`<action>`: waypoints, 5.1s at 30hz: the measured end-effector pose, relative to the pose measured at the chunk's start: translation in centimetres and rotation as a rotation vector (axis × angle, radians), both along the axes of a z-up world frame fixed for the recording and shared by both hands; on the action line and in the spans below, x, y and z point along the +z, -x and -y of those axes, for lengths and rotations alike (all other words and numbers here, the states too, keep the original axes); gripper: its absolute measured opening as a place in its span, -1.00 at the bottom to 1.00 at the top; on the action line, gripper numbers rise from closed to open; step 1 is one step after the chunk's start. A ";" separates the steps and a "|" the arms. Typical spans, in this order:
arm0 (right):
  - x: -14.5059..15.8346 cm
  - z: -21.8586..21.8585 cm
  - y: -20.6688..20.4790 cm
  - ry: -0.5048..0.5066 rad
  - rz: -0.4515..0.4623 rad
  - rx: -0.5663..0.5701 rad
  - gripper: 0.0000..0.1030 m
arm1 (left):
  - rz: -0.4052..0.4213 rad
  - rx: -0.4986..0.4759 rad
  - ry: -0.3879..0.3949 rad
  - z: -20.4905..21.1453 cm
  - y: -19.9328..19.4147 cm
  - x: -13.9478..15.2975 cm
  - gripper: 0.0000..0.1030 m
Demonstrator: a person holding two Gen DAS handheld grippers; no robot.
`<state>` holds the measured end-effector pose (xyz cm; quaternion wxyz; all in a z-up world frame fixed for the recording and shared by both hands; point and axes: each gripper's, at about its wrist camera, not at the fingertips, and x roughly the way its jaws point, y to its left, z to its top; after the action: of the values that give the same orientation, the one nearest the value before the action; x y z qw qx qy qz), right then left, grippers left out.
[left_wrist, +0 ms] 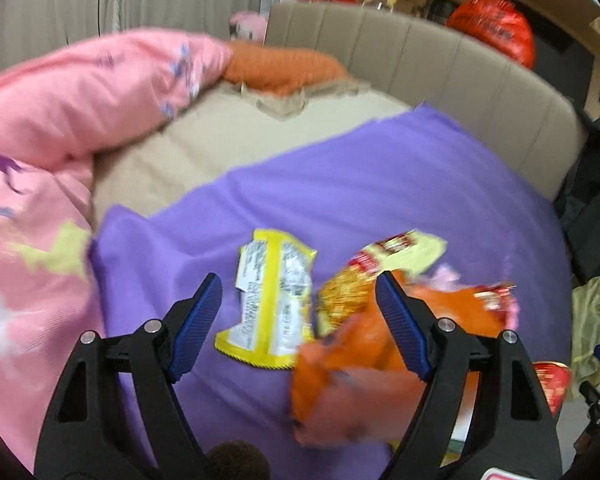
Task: Collect trash
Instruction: 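Grasp the yellow-white snack wrapper with the left tool while the right tool grasps a red snack packet, then carry both wrappers to the yellow trash bag and open both tools, then return both tools to the bed and grasp the red paper cup with the right tool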
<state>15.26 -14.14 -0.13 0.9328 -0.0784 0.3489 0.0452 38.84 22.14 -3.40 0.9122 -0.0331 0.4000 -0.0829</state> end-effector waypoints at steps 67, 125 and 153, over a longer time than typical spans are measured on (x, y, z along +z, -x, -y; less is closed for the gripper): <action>8.2 0.9 -1.9 -0.066 0.026 0.156 -0.72 | 0.085 -0.372 0.248 11.5 15.1 8.4 -0.78; 1.7 33.1 6.4 -0.108 -0.061 -0.315 -0.72 | -0.151 -0.944 -0.128 59.8 13.5 -1.6 -0.81; 8.9 23.3 8.8 -0.087 0.129 -0.257 -0.04 | 0.068 -0.674 0.030 41.4 16.3 8.0 -0.12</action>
<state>6.43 -37.45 8.81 0.9539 0.0048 0.2931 -0.0644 22.50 -19.31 4.60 0.8456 0.0905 0.3566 -0.3869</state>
